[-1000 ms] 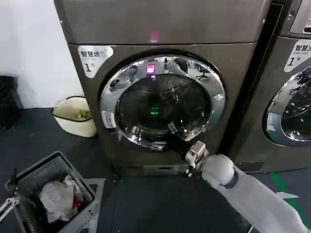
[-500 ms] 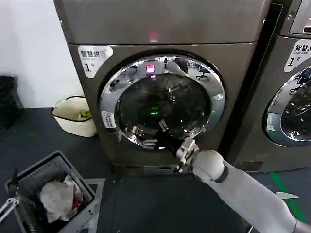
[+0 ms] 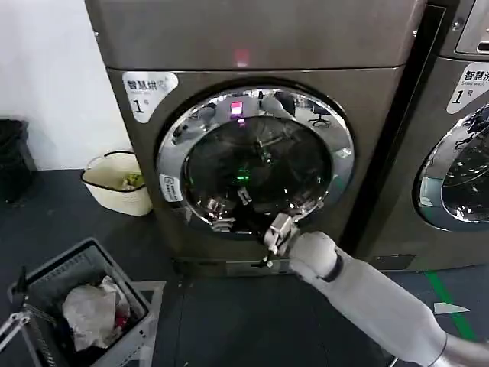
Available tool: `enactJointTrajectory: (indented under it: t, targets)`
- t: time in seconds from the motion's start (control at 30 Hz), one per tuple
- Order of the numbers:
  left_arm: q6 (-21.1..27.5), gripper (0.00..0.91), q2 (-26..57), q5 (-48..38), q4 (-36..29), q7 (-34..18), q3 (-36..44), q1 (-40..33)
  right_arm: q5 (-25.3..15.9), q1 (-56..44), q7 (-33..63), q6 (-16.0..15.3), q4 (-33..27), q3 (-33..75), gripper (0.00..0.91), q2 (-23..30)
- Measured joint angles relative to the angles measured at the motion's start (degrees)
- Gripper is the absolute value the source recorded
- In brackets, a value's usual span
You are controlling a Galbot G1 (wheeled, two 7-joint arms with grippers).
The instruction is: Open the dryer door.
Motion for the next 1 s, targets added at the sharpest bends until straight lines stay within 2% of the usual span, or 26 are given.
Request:
enactJointTrajectory:
  t: [1.0]
  targets:
    - [0.0,0.907,-0.4,0.3,0.2,0.0,0.1,-0.3,0.1,4.3,2.7,-2.1,-5.4,-4.2,0.907,6.6]
